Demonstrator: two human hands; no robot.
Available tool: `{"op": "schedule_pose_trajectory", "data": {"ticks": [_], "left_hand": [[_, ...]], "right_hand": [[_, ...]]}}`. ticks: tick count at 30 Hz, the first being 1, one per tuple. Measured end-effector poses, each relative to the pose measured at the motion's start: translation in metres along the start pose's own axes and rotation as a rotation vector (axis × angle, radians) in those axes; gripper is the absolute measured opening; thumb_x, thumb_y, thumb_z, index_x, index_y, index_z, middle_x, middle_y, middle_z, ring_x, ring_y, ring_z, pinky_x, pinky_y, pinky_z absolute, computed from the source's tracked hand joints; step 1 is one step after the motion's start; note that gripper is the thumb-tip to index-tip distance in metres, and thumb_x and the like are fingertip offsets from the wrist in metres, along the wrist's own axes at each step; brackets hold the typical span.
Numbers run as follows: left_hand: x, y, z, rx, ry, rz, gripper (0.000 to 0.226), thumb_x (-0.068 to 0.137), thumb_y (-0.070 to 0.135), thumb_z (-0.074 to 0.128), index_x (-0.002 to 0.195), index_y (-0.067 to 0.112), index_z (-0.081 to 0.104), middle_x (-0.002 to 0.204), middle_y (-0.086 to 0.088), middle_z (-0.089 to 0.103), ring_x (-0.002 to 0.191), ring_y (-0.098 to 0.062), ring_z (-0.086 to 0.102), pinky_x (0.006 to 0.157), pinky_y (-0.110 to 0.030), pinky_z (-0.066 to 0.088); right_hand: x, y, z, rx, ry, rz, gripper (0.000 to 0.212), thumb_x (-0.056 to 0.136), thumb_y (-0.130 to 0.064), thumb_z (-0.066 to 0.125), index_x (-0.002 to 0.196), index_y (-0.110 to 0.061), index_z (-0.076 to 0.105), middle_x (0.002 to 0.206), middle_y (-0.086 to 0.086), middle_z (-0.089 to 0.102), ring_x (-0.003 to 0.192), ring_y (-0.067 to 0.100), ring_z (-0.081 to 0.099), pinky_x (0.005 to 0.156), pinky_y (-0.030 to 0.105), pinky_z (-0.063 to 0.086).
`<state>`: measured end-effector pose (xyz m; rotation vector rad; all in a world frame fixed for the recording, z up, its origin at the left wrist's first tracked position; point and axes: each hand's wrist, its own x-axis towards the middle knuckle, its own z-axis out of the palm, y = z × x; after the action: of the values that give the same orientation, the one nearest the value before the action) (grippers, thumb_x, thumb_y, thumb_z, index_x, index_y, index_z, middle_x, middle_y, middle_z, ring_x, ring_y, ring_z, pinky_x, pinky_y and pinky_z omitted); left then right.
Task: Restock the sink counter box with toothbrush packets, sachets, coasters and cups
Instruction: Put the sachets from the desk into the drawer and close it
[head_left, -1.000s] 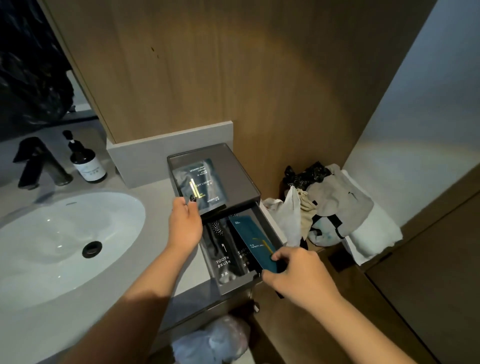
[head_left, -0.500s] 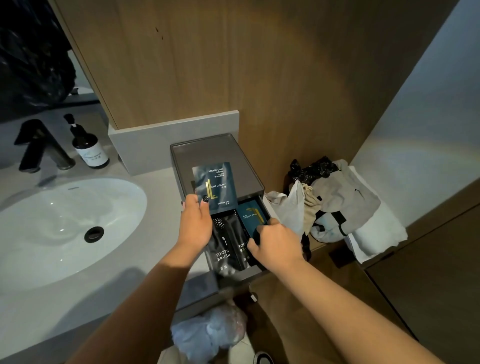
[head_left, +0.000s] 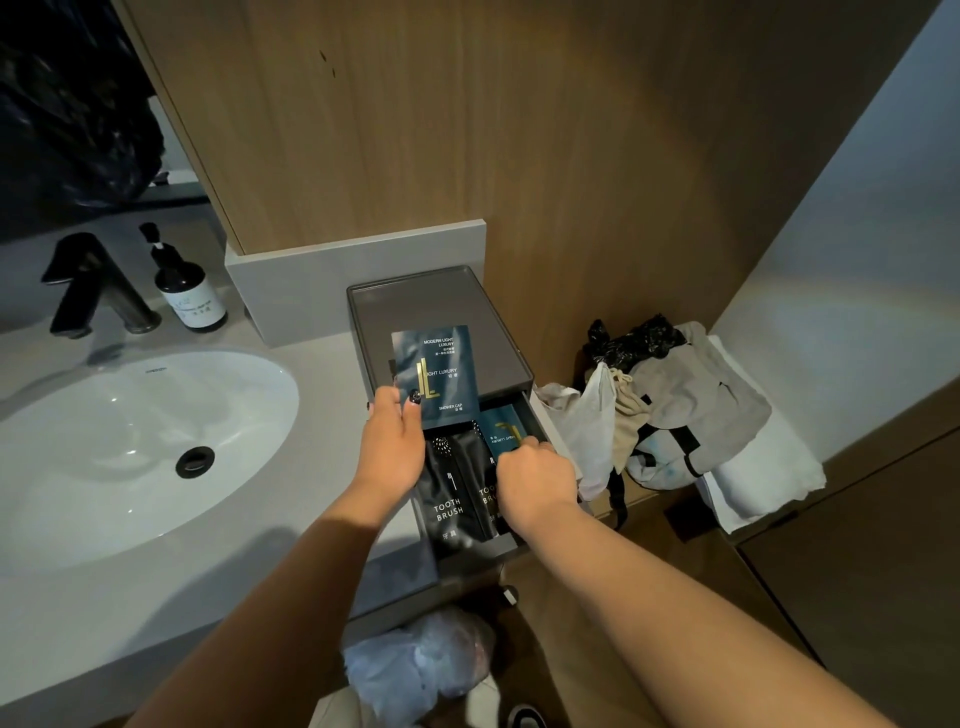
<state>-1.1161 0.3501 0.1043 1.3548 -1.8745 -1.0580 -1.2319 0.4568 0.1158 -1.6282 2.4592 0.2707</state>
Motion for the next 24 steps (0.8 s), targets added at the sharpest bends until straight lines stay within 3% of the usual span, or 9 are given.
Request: {"op": "schedule_pose_trajectory", "data": {"ticks": [6,11,15,20,22,24], "left_hand": [[-0.012,0.006,-0.004,-0.095,0.066,0.015,0.017,0.101,0.014,0.038,0.083,0.015,0.038,0.066,0.001,0.039,0.060,-0.013,0.037,0.049,-0.019,0.031],[-0.036,-0.012,-0.003,-0.215,0.209,-0.024,0.020,0.100,0.017,0.041,0.081,0.019,0.038,0.059,0.003,0.034,0.052,-0.012,0.031,0.053,-0.032,0.029],[-0.053,-0.012,-0.006,-0.324,0.275,0.033,0.018,0.093,0.026,0.043,0.076,0.024,0.038,0.049,0.012,0.033,0.045,-0.005,0.028,0.047,-0.023,0.025],[-0.052,-0.006,-0.020,-0.409,0.328,-0.053,0.017,0.097,0.019,0.046,0.080,0.017,0.044,0.060,-0.004,0.036,0.049,-0.007,0.029,0.049,-0.024,0.027],[-0.050,-0.004,-0.028,-0.467,0.359,-0.127,0.018,0.100,0.013,0.044,0.081,0.015,0.046,0.066,-0.007,0.044,0.057,-0.013,0.039,0.055,-0.027,0.033],[-0.049,-0.002,-0.036,-0.589,0.386,-0.195,0.016,0.100,0.013,0.043,0.086,0.016,0.050,0.076,-0.003,0.059,0.068,-0.013,0.056,0.063,-0.021,0.045]], "right_hand": [[0.006,0.006,0.007,0.049,0.016,-0.070,0.046,0.092,-0.008,0.051,0.137,-0.003,0.041,0.136,0.018,0.043,0.121,0.033,0.044,0.087,0.038,0.048],[0.012,0.015,0.011,0.143,-0.144,-0.176,0.065,0.091,-0.004,0.047,0.151,-0.018,0.023,0.156,0.011,0.025,0.140,0.032,0.026,0.102,0.044,0.045],[0.015,0.015,0.012,0.153,-0.182,-0.127,0.069,0.090,-0.008,0.048,0.152,-0.020,0.019,0.160,0.008,0.015,0.142,0.031,0.023,0.104,0.044,0.043],[0.020,0.008,0.015,0.097,-0.189,-0.065,0.071,0.089,-0.008,0.049,0.152,-0.009,0.015,0.160,0.013,0.011,0.143,0.030,0.021,0.100,0.043,0.045],[0.022,0.004,0.014,0.089,-0.222,-0.048,0.072,0.091,-0.009,0.047,0.152,-0.004,0.009,0.161,0.014,0.005,0.145,0.031,0.016,0.103,0.043,0.041],[0.022,0.001,0.013,0.119,-0.203,-0.071,0.072,0.095,-0.016,0.044,0.152,-0.005,0.003,0.161,0.014,0.000,0.146,0.032,0.010,0.110,0.042,0.034]]}}
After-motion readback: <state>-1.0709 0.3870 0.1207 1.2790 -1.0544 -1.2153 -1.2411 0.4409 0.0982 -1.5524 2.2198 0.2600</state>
